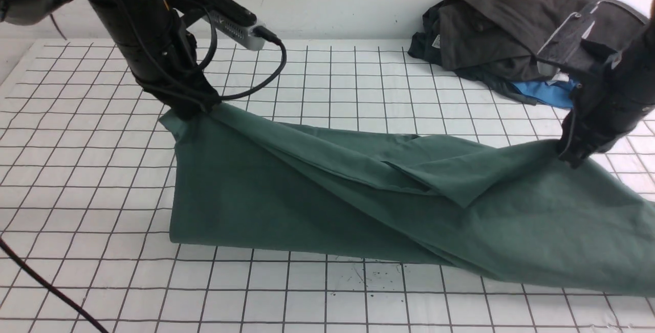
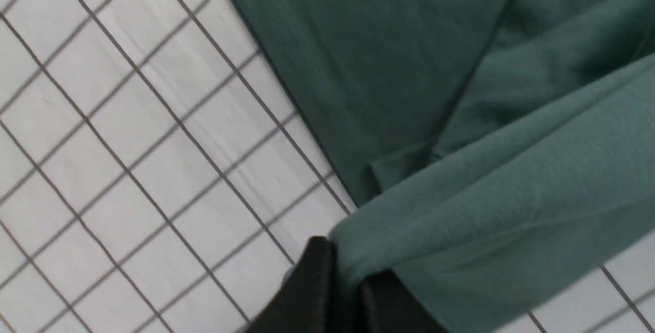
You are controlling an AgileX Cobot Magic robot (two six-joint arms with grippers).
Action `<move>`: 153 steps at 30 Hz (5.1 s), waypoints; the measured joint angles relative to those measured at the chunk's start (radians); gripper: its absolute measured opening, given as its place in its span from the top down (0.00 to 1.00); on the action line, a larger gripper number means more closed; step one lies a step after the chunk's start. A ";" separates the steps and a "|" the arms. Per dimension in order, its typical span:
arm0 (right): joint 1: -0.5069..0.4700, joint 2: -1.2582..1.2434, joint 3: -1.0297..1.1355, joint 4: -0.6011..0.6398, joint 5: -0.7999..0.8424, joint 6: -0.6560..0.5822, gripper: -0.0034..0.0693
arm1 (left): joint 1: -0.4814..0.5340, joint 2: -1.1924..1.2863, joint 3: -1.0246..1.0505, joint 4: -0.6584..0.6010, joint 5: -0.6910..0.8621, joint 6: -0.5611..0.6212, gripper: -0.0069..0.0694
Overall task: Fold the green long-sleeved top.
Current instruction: Use both arms to drag the lower edge of the fabric forward and fold it over the upper edge, then use the right arm to clamp the right edge of the fabric
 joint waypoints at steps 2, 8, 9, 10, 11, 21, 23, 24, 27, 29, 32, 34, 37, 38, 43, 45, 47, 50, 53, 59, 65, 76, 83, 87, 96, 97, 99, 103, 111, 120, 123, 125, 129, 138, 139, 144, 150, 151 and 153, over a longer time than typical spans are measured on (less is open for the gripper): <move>-0.004 0.052 -0.043 -0.004 0.000 0.000 0.94 | 0.000 0.056 -0.058 0.001 0.001 0.002 0.91; -0.023 0.147 -0.128 -0.012 -0.003 0.000 0.94 | 0.011 0.164 -0.155 0.003 -0.004 0.002 0.91; -0.031 0.165 -0.140 -0.012 -0.005 0.000 0.94 | 0.013 0.181 -0.167 0.004 -0.009 0.002 0.91; -0.038 0.178 -0.148 -0.006 -0.008 0.000 0.94 | 0.013 0.194 -0.174 0.004 -0.016 0.002 0.91; -0.047 0.189 -0.153 -0.006 -0.013 0.000 0.94 | 0.014 0.207 -0.177 0.004 -0.033 0.002 0.91; -0.087 0.234 -0.161 -0.002 -0.120 0.036 0.94 | 0.014 0.261 -0.184 0.002 -0.147 -0.002 0.91; -0.087 0.234 -0.161 -0.002 -0.136 0.041 0.94 | 0.014 0.264 -0.184 0.002 -0.156 -0.002 0.91; -0.089 0.234 -0.163 0.003 -0.159 0.044 0.94 | 0.014 0.271 -0.185 0.003 -0.168 -0.005 0.90; -0.092 0.235 -0.163 0.018 -0.175 0.045 0.94 | 0.014 0.279 -0.185 0.003 -0.171 -0.005 0.90; -0.093 0.242 -0.163 0.027 -0.182 0.046 0.92 | 0.014 0.283 -0.185 0.004 -0.172 -0.005 0.87; -0.093 0.261 -0.165 0.030 -0.186 0.069 0.87 | 0.014 0.288 -0.186 0.005 -0.182 -0.005 0.78; -0.093 0.269 -0.165 0.030 -0.194 0.095 0.82 | 0.014 0.290 -0.194 0.006 -0.182 -0.013 0.71; -0.093 0.272 -0.169 0.028 -0.208 0.171 0.70 | 0.016 0.290 -0.219 0.007 -0.179 -0.054 0.57; -0.093 0.272 -0.176 0.023 -0.213 0.206 0.65 | 0.019 0.290 -0.234 0.007 -0.172 -0.079 0.51; -0.093 0.272 -0.269 -0.003 -0.159 0.360 0.44 | 0.034 0.288 -0.355 0.046 -0.054 -0.173 0.29; -0.093 0.272 -0.329 0.002 -0.073 0.392 0.40 | 0.037 0.281 -0.404 0.046 -0.009 -0.182 0.25; -0.093 0.272 -0.364 0.032 0.006 0.399 0.39 | 0.038 0.265 -0.418 0.046 0.000 -0.183 0.25; -0.092 0.272 -0.381 0.108 0.077 0.385 0.39 | 0.038 0.245 -0.416 0.023 0.006 -0.191 0.27; -0.052 0.288 -0.382 0.225 0.154 0.318 0.44 | 0.035 0.232 -0.390 -0.030 0.007 -0.190 0.39; 0.076 0.358 -0.382 0.248 0.158 0.251 0.58 | 0.028 0.233 -0.341 -0.043 0.008 -0.180 0.64; 0.157 0.435 -0.382 0.165 0.158 0.253 0.77 | 0.028 0.233 -0.313 -0.044 0.009 -0.172 0.89; 0.133 0.440 -0.384 -0.081 -0.131 0.544 0.86 | 0.028 0.233 -0.313 -0.044 0.009 -0.169 0.92; 0.112 0.430 -0.463 -0.230 -0.088 0.665 0.86 | 0.028 0.233 -0.313 -0.044 0.009 -0.169 0.92; 0.112 0.371 -0.482 -0.192 0.060 0.570 0.86 | 0.028 0.233 -0.313 -0.044 0.009 -0.168 0.92; 0.129 0.318 -0.352 0.028 0.159 0.418 0.86 | 0.028 0.233 -0.313 -0.044 0.008 -0.165 0.92; 0.129 0.319 -0.348 0.030 0.159 0.417 0.86 | 0.028 0.233 -0.313 -0.044 0.008 -0.165 0.92; 0.131 0.347 -0.305 0.027 0.149 0.414 0.86 | 0.028 0.233 -0.313 -0.044 0.008 -0.165 0.92; 0.131 0.389 -0.299 -0.021 0.104 0.438 0.86 | 0.028 0.233 -0.313 -0.044 0.008 -0.165 0.92; 0.131 0.416 -0.299 -0.056 -0.085 0.550 0.86 | 0.028 0.233 -0.313 -0.044 0.008 -0.165 0.92; 0.125 0.422 -0.299 -0.076 -0.319 0.783 0.86 | 0.028 0.233 -0.313 -0.044 0.008 -0.165 0.92; 0.100 0.422 -0.299 -0.111 -0.359 0.852 0.86 | 0.028 0.233 -0.313 -0.044 0.008 -0.165 0.92; 0.070 0.416 -0.309 -0.116 -0.320 0.873 0.86 | 0.028 0.233 -0.313 -0.044 0.008 -0.165 0.92; 0.025 0.353 -0.338 -0.136 -0.183 0.830 0.86 | 0.028 0.208 -0.312 -0.040 0.009 -0.164 0.92; -0.015 0.035 -0.274 -0.138 -0.048 0.714 0.86 | 0.023 -0.055 -0.046 -0.032 0.004 -0.180 0.92; -0.018 -0.030 -0.222 -0.137 -0.049 0.713 0.86 | 0.018 -0.105 0.073 -0.035 0.004 -0.180 0.92; -0.018 -0.160 -0.068 -0.114 -0.055 0.713 0.86 | 0.007 -0.176 0.356 -0.052 -0.018 -0.180 0.92; -0.018 -0.298 0.116 -0.099 -0.045 0.722 0.86 | 0.012 -0.225 0.573 -0.087 -0.177 -0.180 0.92; -0.018 -0.304 0.122 -0.097 -0.042 0.723 0.86 | 0.012 -0.225 0.575 -0.089 -0.182 -0.180 0.92; -0.019 -0.334 0.141 -0.085 -0.011 0.725 0.86 | 0.012 -0.219 0.586 -0.092 -0.240 -0.188 0.92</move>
